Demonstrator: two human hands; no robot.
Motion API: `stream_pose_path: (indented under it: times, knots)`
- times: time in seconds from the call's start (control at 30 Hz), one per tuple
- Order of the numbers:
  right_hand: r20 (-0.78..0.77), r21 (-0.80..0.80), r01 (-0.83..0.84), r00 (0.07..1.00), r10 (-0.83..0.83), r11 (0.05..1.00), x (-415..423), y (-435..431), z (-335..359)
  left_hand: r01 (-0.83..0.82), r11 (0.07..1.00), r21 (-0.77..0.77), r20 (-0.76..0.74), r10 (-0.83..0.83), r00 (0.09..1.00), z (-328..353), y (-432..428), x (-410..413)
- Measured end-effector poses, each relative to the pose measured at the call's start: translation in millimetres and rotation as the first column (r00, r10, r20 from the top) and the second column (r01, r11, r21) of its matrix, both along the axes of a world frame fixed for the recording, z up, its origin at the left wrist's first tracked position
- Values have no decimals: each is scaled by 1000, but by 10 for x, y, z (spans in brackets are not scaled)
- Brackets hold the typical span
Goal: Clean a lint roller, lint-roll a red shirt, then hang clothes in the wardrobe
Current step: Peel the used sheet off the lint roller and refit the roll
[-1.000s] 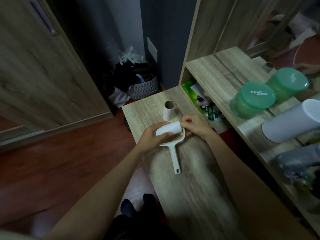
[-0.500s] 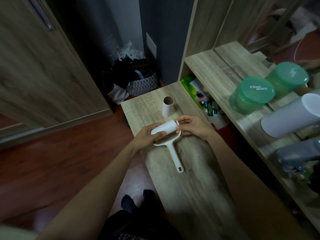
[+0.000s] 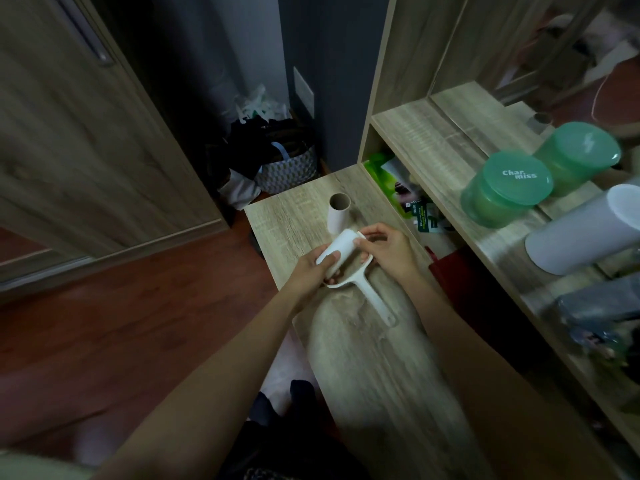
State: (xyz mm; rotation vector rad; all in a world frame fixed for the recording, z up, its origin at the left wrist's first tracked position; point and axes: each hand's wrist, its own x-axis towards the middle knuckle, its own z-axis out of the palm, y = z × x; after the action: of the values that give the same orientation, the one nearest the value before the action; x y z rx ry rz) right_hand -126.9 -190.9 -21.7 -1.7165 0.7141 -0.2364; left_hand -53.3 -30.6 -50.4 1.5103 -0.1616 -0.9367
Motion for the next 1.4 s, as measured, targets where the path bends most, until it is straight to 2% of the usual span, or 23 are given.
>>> stream_pose_path:
  times: [0.1,0.2,0.27,0.4,0.53,0.63,0.7,0.93,1.03,1.1,1.17,1.23,1.3,1.4]
  knots:
    - [45,-220,125,992,-118,967,-33,101,-64,-82,996,-19,-158,78,984,34,-90,-58]
    - [67,-290,132,991,-117,948,-83,134,-150,-247,969,-1,-333,232,914,19,-143,-96]
    - [75,-317,103,994,-84,943,-115,139,-169,-273,962,0,-364,255,896,-6,-131,-104]
    - [62,-227,42,998,-28,973,-159,106,-137,-214,977,-14,-308,200,930,-58,-26,-59]
    - [24,-158,66,998,-62,985,-191,4,-171,-145,982,119,-70,154,986,-55,120,83]
    - [0,-242,112,993,-115,964,-211,-58,-240,-113,967,230,95,94,991,-36,269,174]
    - [-40,-283,126,989,-143,951,-212,-94,-296,-95,967,238,156,59,986,-16,352,215]
    - [-208,-427,3,973,-102,904,-187,-184,-357,-88,978,189,200,50,979,36,438,312]
    - [-133,-537,27,984,-116,843,-137,-85,-297,-109,976,188,200,70,977,86,426,338]
    - [-53,-402,33,997,-59,915,-81,53,-166,-87,980,176,190,53,980,106,400,350]
    - [-5,-131,-46,999,46,990,-30,195,-25,-50,987,155,196,19,980,136,377,353]
    - [46,56,-78,996,76,995,2,294,46,-22,990,137,186,-4,983,167,348,364]
    - [82,154,-38,996,26,987,20,344,68,-13,987,163,175,-16,984,192,310,407]
    - [92,145,8,995,-22,989,51,403,77,-53,985,163,104,36,994,221,276,463]
